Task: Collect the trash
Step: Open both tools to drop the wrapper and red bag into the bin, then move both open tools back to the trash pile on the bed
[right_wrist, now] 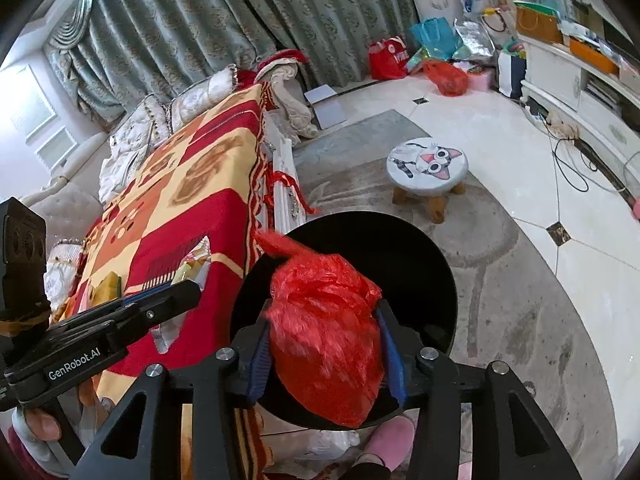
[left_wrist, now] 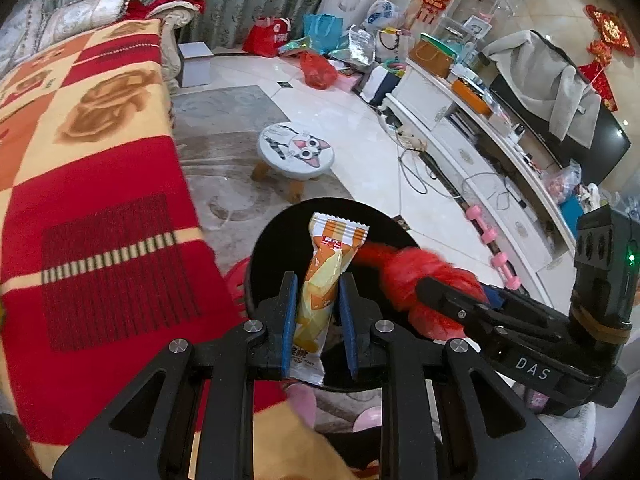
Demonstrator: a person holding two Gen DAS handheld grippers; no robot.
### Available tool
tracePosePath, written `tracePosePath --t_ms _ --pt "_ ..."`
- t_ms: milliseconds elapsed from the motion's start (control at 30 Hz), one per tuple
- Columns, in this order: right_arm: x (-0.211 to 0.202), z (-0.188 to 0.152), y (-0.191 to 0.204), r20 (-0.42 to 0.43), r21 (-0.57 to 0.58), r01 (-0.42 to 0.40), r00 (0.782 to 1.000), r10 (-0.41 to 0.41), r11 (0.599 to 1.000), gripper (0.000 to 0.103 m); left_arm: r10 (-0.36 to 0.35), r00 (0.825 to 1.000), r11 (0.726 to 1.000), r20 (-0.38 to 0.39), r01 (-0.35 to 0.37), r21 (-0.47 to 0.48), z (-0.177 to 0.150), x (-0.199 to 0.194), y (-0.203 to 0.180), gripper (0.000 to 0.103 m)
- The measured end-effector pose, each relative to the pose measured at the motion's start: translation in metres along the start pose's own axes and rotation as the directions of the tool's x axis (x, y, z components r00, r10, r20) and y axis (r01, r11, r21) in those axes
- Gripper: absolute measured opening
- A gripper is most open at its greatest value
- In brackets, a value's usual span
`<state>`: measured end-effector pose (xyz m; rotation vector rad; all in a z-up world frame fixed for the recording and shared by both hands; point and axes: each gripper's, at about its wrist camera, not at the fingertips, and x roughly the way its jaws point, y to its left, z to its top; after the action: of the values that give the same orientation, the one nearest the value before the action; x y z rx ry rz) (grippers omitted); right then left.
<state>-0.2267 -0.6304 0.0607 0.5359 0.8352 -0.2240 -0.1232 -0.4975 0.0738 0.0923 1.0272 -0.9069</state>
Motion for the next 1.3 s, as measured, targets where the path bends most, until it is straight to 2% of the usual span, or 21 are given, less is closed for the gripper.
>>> tracePosePath --t_ms 33,100,133,167,433,667,1067,1300 --pt "0.000 0.000 -0.002 0.000 0.005 0.005 1.000 -0.005 1.000 0.048 -0.006 1.000 1.000 -0.002 0.006 -0.002 0.000 0.002 0.000 0.030" --pt "-0.001 0.000 -0.006 0.001 0.020 0.003 1.000 -0.003 1.000 0.057 -0.035 0.999 0.999 0.000 0.035 -0.015 0.001 0.003 0.001 0.058" --pt "-0.001 0.000 -0.007 0.004 0.026 -0.002 1.000 0.001 1.000 0.066 -0.056 0.998 0.998 0.003 0.056 -0.023 0.000 0.002 0.001 0.061" --pt "-0.002 0.000 -0.008 0.009 0.030 -0.006 1.000 0.006 1.000 0.070 -0.064 0.998 0.998 0.006 0.064 -0.025 0.000 0.001 0.001 0.062" --pt "-0.001 -0.003 0.004 0.005 0.013 -0.028 1.000 0.028 1.000 0.070 0.032 0.999 0.999 0.030 -0.032 -0.008 -0.005 -0.016 0.004 0.062" --pt "-0.002 -0.008 0.030 0.009 -0.044 -0.041 0.999 0.041 0.998 0.070 0.119 0.990 0.993 0.072 -0.118 -0.022 -0.014 -0.039 0.021 0.062" --pt "-0.005 -0.020 0.094 0.026 -0.182 0.008 1.000 -0.004 0.983 0.070 0.256 0.954 0.966 0.155 -0.248 -0.067 -0.034 -0.091 0.061 0.061" --pt "-0.003 -0.027 0.133 0.022 -0.247 -0.018 0.999 0.024 0.969 0.070 0.317 0.931 0.947 0.180 -0.302 -0.107 -0.050 -0.124 0.088 0.061"
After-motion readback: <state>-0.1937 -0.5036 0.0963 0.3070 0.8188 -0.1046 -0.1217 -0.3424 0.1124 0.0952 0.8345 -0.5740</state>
